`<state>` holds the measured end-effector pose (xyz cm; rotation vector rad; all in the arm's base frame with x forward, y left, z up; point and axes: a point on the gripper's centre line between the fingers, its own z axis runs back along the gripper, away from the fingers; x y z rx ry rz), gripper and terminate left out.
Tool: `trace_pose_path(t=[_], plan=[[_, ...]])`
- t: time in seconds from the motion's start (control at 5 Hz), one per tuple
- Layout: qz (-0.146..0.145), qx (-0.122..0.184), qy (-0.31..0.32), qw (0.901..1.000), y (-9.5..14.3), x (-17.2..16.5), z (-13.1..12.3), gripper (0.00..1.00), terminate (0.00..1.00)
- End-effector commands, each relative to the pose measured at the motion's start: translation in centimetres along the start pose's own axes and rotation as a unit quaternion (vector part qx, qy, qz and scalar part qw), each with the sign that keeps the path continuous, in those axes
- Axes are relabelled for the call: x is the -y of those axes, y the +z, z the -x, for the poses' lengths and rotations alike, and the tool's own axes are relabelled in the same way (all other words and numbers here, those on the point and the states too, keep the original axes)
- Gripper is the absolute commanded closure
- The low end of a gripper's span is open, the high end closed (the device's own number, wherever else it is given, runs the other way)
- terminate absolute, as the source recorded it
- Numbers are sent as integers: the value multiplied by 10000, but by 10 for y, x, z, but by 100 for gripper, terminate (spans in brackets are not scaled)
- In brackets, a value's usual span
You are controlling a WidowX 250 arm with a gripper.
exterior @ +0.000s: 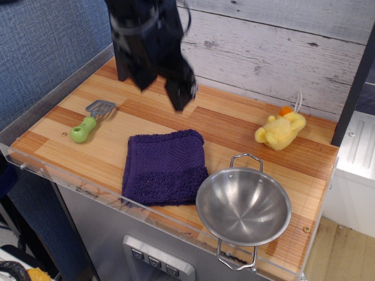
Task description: Move the purple cloth and place it at the center of the table.
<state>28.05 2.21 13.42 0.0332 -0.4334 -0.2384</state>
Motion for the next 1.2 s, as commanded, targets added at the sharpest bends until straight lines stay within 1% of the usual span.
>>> trace_pose_path(t=[0.0,0.8,1.0], plan=[[-214,560,-81,9982,41,-10,-10,0,0],[-214,560,-81,9982,41,-10,-10,0,0],[-214,560,-81,9982,41,-10,-10,0,100]])
